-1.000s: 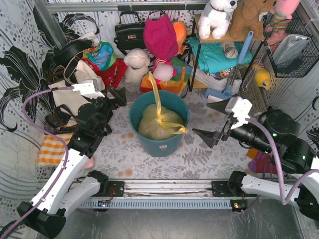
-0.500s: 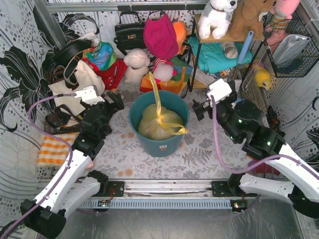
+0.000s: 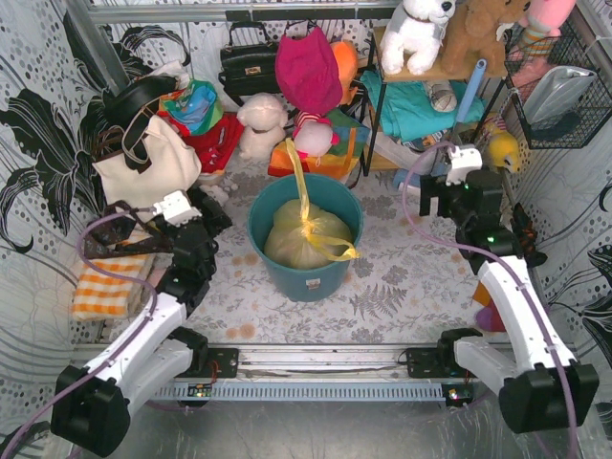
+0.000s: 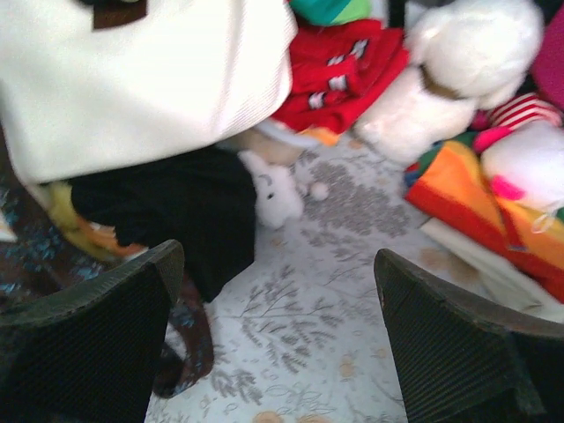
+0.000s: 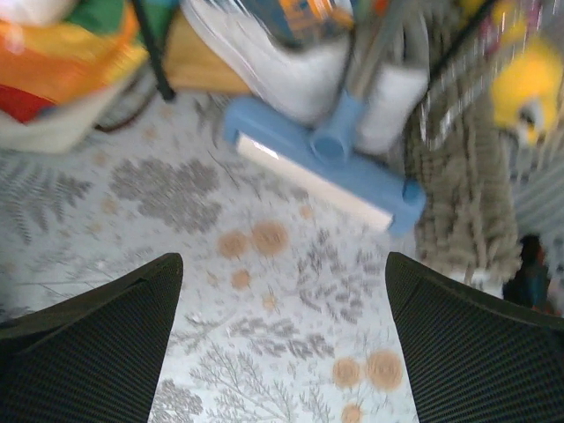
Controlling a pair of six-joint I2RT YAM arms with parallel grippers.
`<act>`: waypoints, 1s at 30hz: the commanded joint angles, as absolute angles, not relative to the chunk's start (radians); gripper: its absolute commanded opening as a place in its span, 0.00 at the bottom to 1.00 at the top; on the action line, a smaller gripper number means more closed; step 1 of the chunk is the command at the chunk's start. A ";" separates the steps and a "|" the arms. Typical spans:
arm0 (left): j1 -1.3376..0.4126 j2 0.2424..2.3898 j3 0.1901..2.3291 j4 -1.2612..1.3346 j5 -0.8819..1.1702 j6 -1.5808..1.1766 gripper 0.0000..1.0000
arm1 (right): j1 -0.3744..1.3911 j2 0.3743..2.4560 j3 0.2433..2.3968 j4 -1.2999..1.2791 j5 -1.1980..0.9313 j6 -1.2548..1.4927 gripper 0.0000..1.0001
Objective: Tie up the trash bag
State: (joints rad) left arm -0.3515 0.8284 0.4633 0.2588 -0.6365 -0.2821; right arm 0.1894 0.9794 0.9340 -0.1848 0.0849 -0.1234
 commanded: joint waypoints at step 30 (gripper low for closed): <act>-0.262 1.398 0.170 1.259 -0.506 0.002 0.99 | 0.031 1.487 0.229 1.192 0.200 -0.028 0.97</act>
State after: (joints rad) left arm -0.3149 1.3922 0.1730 1.1351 -0.6033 -0.0116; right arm 0.0364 1.4509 0.2352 1.0462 0.2695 -0.0002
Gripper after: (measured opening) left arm 0.994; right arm 0.969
